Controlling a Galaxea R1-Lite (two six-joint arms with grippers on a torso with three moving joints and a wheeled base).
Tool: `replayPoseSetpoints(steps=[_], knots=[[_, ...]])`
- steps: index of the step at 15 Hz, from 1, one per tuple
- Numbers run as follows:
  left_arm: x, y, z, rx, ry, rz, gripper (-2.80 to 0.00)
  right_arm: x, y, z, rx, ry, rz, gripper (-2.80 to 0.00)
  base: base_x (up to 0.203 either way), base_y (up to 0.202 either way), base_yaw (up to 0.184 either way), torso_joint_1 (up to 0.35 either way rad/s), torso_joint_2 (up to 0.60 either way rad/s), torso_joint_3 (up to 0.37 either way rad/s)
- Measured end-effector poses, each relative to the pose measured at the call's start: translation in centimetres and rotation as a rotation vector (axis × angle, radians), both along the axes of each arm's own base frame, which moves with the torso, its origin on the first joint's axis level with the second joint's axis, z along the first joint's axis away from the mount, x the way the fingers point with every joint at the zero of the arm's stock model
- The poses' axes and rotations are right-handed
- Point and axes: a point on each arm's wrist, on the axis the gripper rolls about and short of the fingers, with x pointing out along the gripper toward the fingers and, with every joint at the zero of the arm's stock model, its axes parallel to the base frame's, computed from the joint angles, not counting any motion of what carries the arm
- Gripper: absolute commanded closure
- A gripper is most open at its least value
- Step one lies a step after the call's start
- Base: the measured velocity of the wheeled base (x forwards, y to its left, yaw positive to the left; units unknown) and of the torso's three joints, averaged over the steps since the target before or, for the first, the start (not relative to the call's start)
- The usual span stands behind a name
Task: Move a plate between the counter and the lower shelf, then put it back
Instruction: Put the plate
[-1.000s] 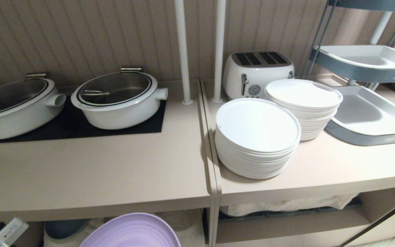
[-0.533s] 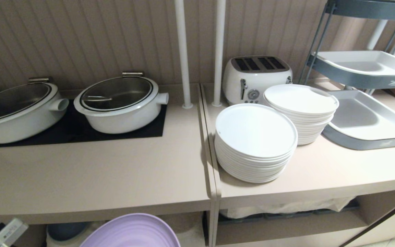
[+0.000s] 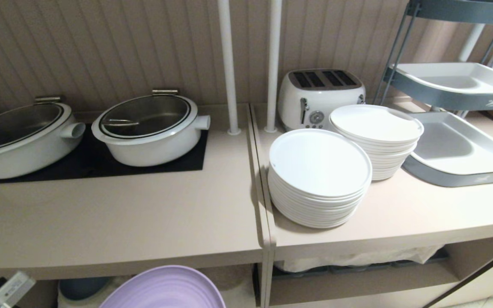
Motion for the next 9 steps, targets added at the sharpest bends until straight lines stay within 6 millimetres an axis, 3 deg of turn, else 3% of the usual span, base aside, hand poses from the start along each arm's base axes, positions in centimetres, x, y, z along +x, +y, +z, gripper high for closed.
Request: replayPoseSetpoints(steps=[9], knots=[[0.4,-0.14,0.33,0.001,-0.006,0.004,0.0,0.0,0.0,0.0,0.0,0.0,0.0,0.0,0.0,0.0,0.0,0.0,0.0,0.0]])
